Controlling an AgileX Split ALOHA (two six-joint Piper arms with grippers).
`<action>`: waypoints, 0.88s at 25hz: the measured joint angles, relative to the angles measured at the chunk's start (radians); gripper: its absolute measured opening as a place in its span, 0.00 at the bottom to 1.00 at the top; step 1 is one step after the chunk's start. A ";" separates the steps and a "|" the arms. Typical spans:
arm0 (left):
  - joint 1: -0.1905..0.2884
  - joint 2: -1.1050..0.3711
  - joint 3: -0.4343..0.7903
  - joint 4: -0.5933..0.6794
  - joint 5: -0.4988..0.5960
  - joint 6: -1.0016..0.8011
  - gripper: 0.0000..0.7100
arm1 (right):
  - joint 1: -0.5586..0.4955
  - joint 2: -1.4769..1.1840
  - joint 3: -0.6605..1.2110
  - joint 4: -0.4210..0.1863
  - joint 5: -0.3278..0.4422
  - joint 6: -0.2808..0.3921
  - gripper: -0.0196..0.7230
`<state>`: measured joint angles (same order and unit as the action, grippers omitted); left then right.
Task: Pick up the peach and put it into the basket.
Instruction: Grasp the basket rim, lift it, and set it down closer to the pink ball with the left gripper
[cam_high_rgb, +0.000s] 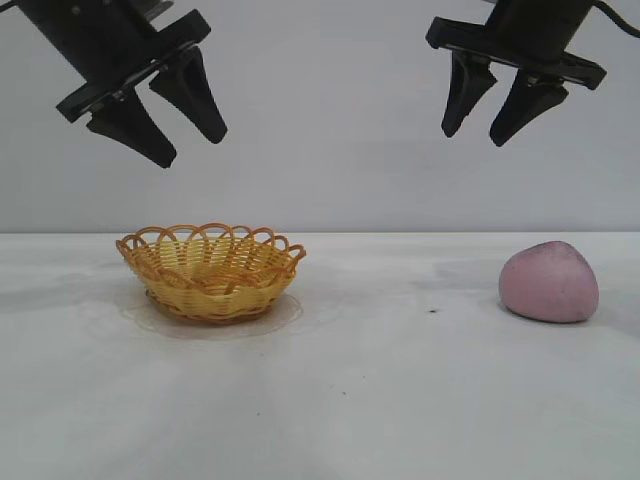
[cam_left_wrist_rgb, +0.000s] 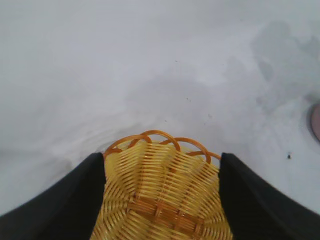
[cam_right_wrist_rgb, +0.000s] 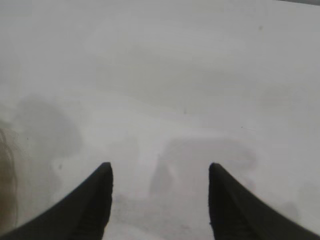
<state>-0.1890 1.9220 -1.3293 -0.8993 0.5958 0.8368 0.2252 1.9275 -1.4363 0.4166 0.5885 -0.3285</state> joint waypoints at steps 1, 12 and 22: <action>0.000 0.000 0.000 -0.002 0.000 0.000 0.59 | 0.000 0.000 0.000 0.000 0.000 0.000 0.51; 0.000 0.000 0.000 -0.006 0.002 -0.002 0.59 | 0.000 0.000 0.000 0.000 0.009 0.000 0.51; 0.001 0.000 -0.073 0.144 0.118 -0.002 0.59 | 0.000 0.000 0.000 -0.002 0.016 0.000 0.51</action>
<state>-0.1876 1.9220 -1.4028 -0.7552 0.7137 0.8344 0.2252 1.9275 -1.4363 0.4148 0.6047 -0.3285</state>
